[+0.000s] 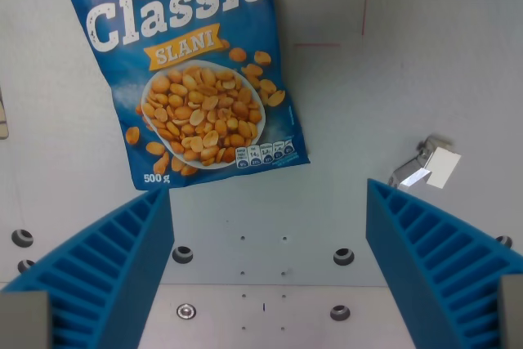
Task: Move in base negative x
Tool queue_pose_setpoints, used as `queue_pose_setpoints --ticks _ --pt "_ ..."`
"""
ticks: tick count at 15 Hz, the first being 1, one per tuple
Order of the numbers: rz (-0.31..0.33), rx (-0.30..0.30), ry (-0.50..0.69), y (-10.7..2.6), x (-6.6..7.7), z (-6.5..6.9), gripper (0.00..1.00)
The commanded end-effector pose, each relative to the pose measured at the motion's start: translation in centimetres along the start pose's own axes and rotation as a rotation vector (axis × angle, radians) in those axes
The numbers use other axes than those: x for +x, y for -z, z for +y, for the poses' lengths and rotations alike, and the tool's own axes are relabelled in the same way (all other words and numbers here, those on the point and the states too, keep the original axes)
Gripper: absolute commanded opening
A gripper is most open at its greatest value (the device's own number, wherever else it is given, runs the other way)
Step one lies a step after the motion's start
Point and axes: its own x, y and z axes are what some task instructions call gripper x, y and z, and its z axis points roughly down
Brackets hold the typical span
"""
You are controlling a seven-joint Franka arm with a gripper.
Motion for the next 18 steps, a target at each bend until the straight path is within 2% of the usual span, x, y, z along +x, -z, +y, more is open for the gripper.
queue_pose_setpoints --ticks 1,18 --pt "0.006 0.000 0.000 0.2 -0.5 -0.1 1.00" --pt "0.006 0.000 0.000 -0.8 -9.0 -1.1 1.00"
